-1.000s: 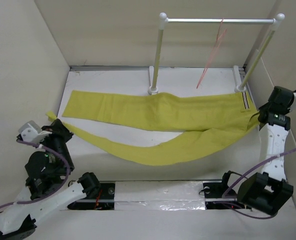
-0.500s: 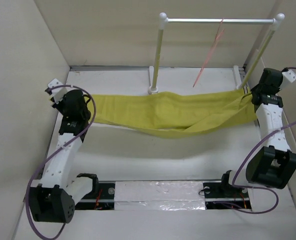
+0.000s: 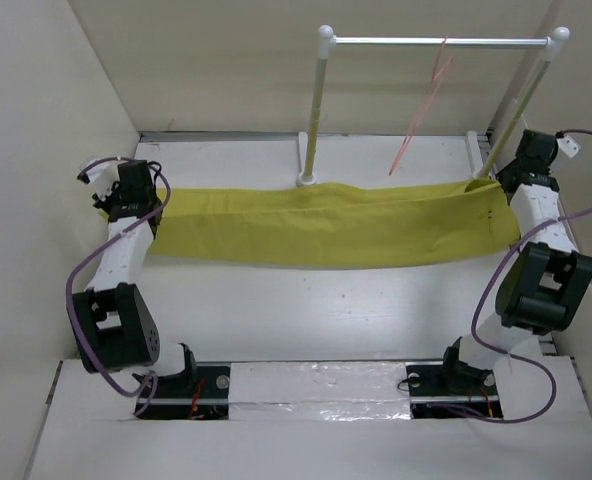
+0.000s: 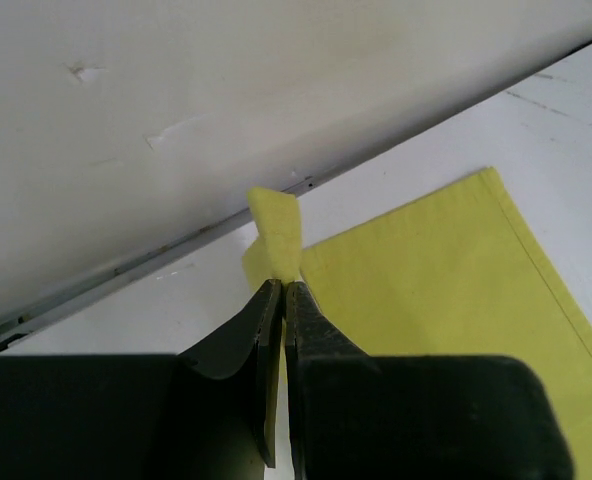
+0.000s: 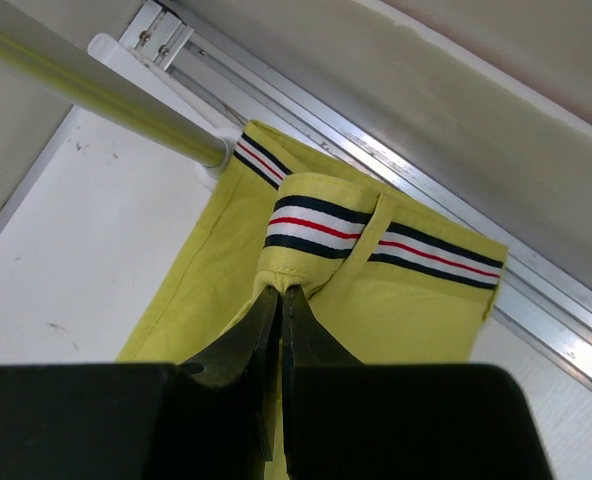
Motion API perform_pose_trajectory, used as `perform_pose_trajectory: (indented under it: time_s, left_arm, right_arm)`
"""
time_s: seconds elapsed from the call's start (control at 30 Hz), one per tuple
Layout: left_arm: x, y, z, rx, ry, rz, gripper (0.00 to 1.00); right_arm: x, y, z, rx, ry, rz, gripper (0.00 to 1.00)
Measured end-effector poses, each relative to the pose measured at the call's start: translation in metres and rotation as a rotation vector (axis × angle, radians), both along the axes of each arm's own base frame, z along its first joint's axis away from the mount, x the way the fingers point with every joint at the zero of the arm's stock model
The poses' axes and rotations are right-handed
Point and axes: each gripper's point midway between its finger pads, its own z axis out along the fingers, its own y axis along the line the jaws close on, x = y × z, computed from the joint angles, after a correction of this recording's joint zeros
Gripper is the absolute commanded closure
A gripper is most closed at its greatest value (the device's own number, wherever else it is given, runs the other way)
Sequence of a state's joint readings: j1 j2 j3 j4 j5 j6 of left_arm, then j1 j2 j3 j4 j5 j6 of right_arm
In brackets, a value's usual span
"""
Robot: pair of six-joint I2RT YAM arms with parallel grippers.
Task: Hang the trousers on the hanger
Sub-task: Fold the trousers at the center of the board.
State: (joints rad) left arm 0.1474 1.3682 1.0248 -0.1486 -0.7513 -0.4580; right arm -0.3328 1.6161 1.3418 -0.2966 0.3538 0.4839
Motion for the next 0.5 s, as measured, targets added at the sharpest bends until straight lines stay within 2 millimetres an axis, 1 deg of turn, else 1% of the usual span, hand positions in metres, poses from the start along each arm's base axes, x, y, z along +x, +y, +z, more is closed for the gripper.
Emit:
perform_pose_trajectory:
  time_s: [0.07, 0.13, 0.23, 0.33, 0.5]
  left_arm:
    - [0.007, 0.006, -0.007, -0.016, 0.031, 0.007, 1.0]
    - [0.016, 0.008, -0.01, -0.025, 0.048, 0.006, 1.0]
    - [0.038, 0.011, -0.011, -0.032, 0.064, -0.001, 1.0]
    - [0.055, 0.013, -0.017, -0.036, 0.084, -0.002, 1.0]
    - [0.074, 0.013, -0.028, -0.033, 0.113, -0.02, 1.0]
  right_arm:
    - [0.009, -0.001, -0.004, 0.002, 0.007, 0.01, 1.0]
    - [0.018, -0.001, -0.008, 0.001, 0.01, 0.021, 1.0]
    - [0.025, 0.0, -0.016, -0.001, 0.024, 0.033, 1.0]
    - [0.034, 0.0, -0.022, -0.001, 0.036, 0.041, 1.0]
    - [0.048, -0.002, -0.032, 0.0, 0.052, 0.052, 1.0]
